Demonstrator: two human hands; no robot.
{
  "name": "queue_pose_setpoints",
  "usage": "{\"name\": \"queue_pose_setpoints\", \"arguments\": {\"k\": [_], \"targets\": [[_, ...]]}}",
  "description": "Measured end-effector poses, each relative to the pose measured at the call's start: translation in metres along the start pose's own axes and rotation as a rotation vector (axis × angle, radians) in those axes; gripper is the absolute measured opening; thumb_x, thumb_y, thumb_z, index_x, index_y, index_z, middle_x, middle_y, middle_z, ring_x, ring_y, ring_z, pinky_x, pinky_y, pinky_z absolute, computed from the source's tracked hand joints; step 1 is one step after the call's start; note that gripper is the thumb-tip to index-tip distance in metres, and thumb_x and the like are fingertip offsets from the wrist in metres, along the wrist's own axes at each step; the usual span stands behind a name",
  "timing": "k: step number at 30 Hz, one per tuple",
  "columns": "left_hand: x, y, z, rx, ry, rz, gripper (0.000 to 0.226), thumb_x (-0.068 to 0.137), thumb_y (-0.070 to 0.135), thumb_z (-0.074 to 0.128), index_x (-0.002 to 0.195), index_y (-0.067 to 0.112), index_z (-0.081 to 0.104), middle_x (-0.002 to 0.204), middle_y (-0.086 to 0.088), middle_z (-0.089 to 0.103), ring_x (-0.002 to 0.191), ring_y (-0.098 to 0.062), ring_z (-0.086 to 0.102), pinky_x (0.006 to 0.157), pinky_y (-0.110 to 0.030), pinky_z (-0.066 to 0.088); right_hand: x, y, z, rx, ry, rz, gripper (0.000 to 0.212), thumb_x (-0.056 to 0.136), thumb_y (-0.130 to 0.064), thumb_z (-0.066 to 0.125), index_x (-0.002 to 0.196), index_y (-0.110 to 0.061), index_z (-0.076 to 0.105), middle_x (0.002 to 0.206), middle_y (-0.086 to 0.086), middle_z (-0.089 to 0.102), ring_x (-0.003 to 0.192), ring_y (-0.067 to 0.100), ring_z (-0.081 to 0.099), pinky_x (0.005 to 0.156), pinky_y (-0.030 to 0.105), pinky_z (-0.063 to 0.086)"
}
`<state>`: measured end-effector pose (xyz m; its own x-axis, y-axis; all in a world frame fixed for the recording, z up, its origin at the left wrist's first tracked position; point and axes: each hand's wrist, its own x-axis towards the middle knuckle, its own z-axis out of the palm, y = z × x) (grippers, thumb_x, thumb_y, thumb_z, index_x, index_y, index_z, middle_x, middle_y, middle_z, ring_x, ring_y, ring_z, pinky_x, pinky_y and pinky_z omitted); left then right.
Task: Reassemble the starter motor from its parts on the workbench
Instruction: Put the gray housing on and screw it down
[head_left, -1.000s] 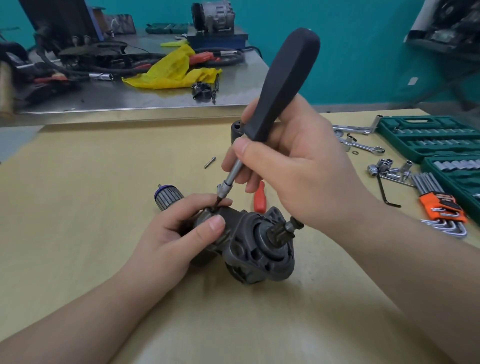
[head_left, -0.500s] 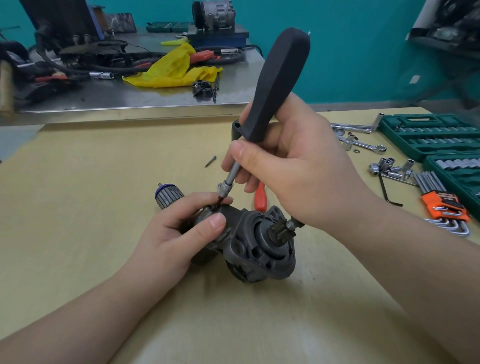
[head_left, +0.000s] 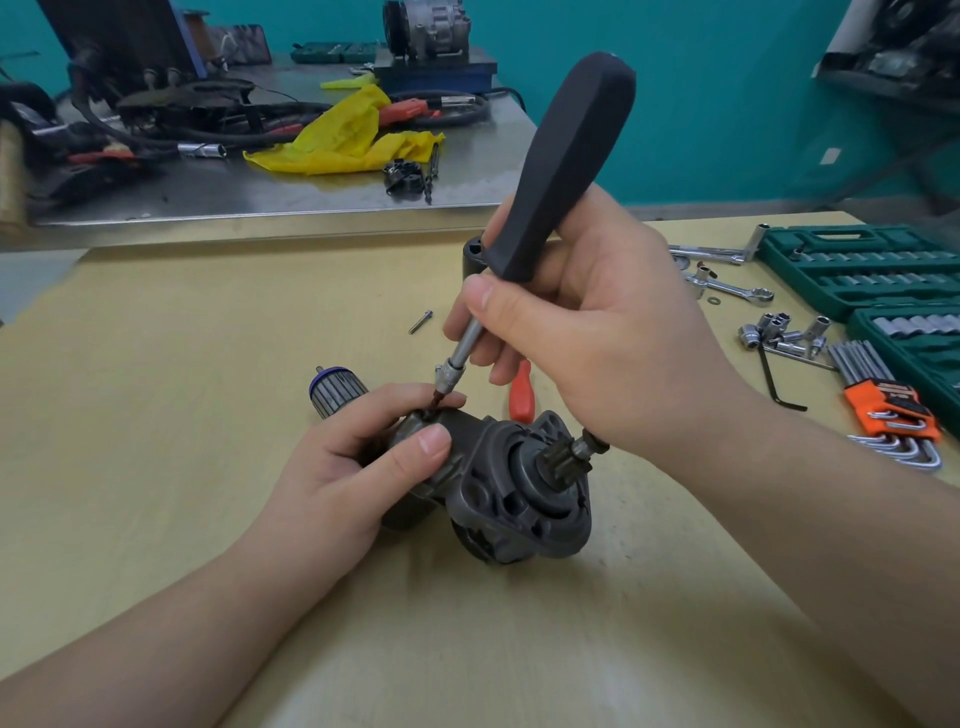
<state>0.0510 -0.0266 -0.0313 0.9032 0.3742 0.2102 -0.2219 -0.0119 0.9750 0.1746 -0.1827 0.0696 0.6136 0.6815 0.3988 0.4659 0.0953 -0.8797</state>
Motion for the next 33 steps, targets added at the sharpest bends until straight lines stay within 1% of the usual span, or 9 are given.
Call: {"name": "queue_pose_setpoints", "arguments": {"k": [11,15,18,21,23,25,28,30,33], "targets": [[0.001,0.000,0.000,0.008,-0.003,0.009,0.027,0.084,0.039,0.074,0.108,0.035,0.084,0.099,0.004,0.079,0.093,-0.007,0.073,0.080,-0.018,0.057,0.000,-0.002,0.001,0.024,-0.015,-0.036,0.027,0.097,-0.004,0.073,0.111,-0.016,0.053,0.087,0.012,0.076,0.069,0.013,0.075,0.058,0.027,0.059],[0.000,-0.001,-0.001,0.021,0.003,0.006,0.028,0.084,0.041,0.074,0.109,0.036,0.083,0.101,0.004,0.078,0.093,-0.010,0.072,0.082,-0.020,0.058,0.001,-0.002,0.001,0.001,0.020,-0.053,0.035,0.092,-0.004,0.079,0.108,-0.023,0.054,0.091,0.016,0.073,0.069,0.022,0.074,0.056,0.029,0.060],[0.000,-0.001,-0.002,0.029,-0.004,0.015,0.027,0.086,0.041,0.073,0.111,0.036,0.083,0.099,0.003,0.077,0.092,-0.010,0.072,0.081,-0.019,0.057,0.002,-0.003,0.001,-0.019,0.019,-0.056,0.036,0.090,-0.006,0.082,0.105,-0.025,0.055,0.088,0.012,0.072,0.068,0.021,0.074,0.055,0.028,0.060],[0.001,-0.002,-0.002,0.038,-0.008,0.014,0.027,0.087,0.041,0.073,0.112,0.035,0.083,0.095,0.000,0.076,0.089,-0.012,0.070,0.080,-0.020,0.057,0.003,-0.003,0.001,-0.024,0.034,-0.052,0.040,0.085,-0.012,0.088,0.102,-0.027,0.055,0.083,0.008,0.070,0.065,0.025,0.072,0.052,0.032,0.060],[0.001,-0.002,-0.002,0.043,-0.010,0.017,0.027,0.087,0.041,0.073,0.112,0.035,0.082,0.095,-0.001,0.076,0.089,-0.013,0.070,0.080,-0.021,0.058,0.002,-0.002,0.002,-0.049,0.060,-0.048,0.045,0.083,-0.021,0.091,0.104,-0.033,0.053,0.081,0.006,0.068,0.071,0.025,0.073,0.060,0.040,0.062],[0.000,-0.002,-0.002,0.048,-0.013,0.017,0.027,0.087,0.041,0.073,0.112,0.035,0.082,0.095,0.001,0.076,0.089,-0.013,0.071,0.080,-0.021,0.058,0.001,0.000,0.003,-0.015,0.052,-0.035,0.045,0.086,-0.029,0.087,0.115,-0.034,0.052,0.086,0.004,0.067,0.079,0.026,0.071,0.068,0.043,0.060],[0.000,-0.001,-0.002,0.049,-0.023,0.018,0.026,0.087,0.041,0.072,0.111,0.036,0.082,0.092,0.005,0.075,0.087,-0.010,0.071,0.079,-0.019,0.057,0.002,-0.004,0.002,0.061,0.022,0.025,0.043,0.095,-0.040,0.067,0.133,-0.029,0.052,0.100,0.006,0.072,0.092,0.024,0.070,0.066,0.035,0.056],[0.000,-0.001,-0.002,0.057,-0.034,0.026,0.025,0.089,0.040,0.072,0.111,0.036,0.082,0.089,0.008,0.075,0.086,-0.007,0.070,0.077,-0.018,0.057,0.003,-0.008,-0.002,0.154,0.012,0.046,0.039,0.095,-0.038,0.054,0.133,-0.028,0.055,0.099,0.004,0.074,0.096,0.024,0.069,0.062,0.035,0.052],[0.000,-0.001,-0.002,0.069,-0.035,0.033,0.025,0.089,0.040,0.071,0.112,0.036,0.082,0.086,0.009,0.073,0.085,-0.006,0.069,0.077,-0.016,0.056,0.001,-0.011,-0.002,0.204,0.024,-0.016,0.040,0.096,-0.029,0.054,0.136,-0.024,0.053,0.098,0.009,0.073,0.090,0.022,0.069,0.063,0.037,0.054]]}}
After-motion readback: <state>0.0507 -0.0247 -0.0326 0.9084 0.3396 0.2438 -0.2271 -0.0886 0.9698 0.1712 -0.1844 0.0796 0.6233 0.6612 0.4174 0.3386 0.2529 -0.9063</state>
